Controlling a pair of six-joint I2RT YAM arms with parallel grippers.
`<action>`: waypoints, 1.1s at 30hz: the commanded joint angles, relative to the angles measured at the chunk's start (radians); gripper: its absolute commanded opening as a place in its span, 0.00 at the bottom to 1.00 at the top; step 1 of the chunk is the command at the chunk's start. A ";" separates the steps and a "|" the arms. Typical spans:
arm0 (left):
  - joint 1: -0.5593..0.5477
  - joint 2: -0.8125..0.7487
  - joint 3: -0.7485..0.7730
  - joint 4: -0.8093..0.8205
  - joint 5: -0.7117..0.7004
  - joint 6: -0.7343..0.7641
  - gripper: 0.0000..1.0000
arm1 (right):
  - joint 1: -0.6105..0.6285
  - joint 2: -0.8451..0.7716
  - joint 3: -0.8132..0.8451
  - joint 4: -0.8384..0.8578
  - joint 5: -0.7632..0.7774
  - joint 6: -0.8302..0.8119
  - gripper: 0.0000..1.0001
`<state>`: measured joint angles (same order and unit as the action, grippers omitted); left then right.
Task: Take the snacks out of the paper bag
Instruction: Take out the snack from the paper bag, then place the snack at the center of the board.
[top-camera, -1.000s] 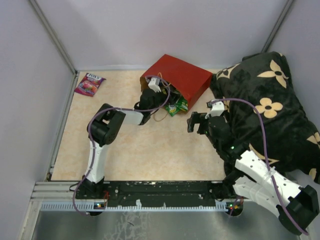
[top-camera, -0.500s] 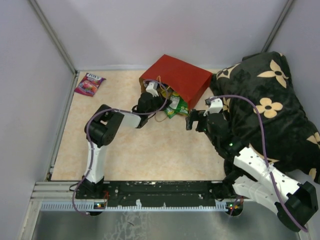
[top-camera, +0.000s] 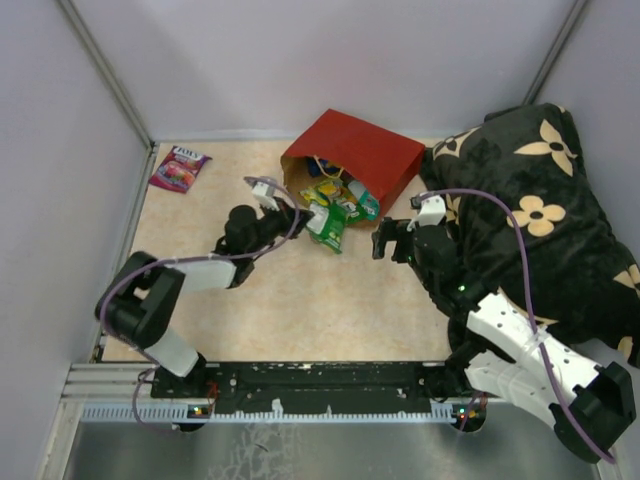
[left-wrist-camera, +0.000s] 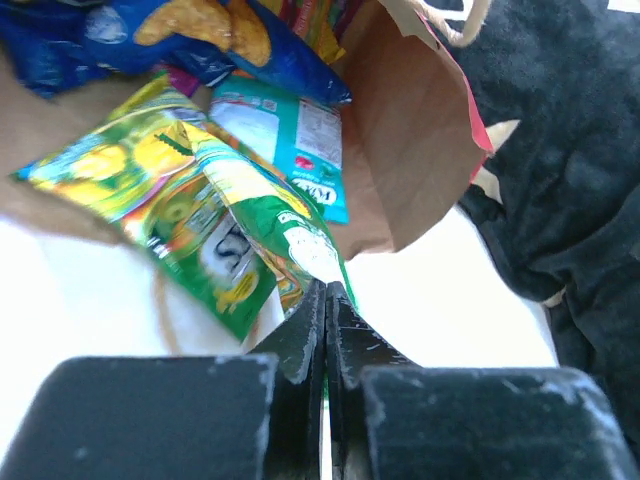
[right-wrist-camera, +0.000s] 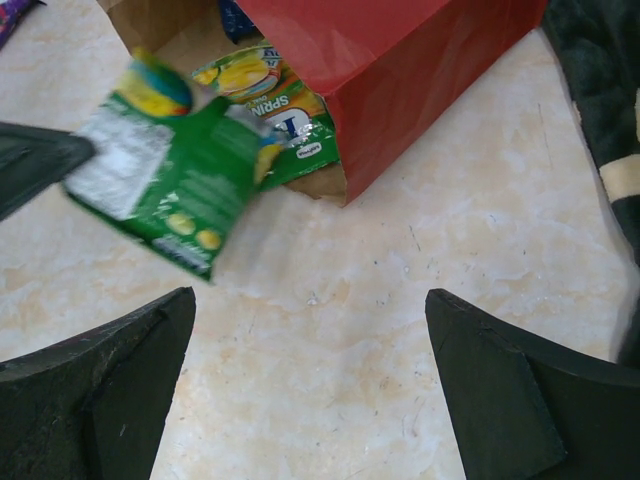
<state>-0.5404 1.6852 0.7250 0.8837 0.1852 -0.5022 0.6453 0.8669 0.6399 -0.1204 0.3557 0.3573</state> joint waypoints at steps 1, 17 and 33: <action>0.095 -0.254 -0.191 0.035 0.066 0.074 0.00 | 0.000 -0.019 0.044 0.027 0.047 -0.038 0.99; 0.191 -0.606 -0.088 -0.520 -0.712 0.667 0.00 | 0.002 0.103 0.012 0.153 -0.106 0.029 0.99; 0.082 -0.096 0.272 -0.950 -0.689 1.320 0.00 | 0.002 0.069 -0.051 0.153 -0.098 0.048 0.99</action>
<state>-0.4450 1.6432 1.0649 -0.1108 -0.5262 0.5598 0.6453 0.9535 0.5949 -0.0231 0.2577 0.3973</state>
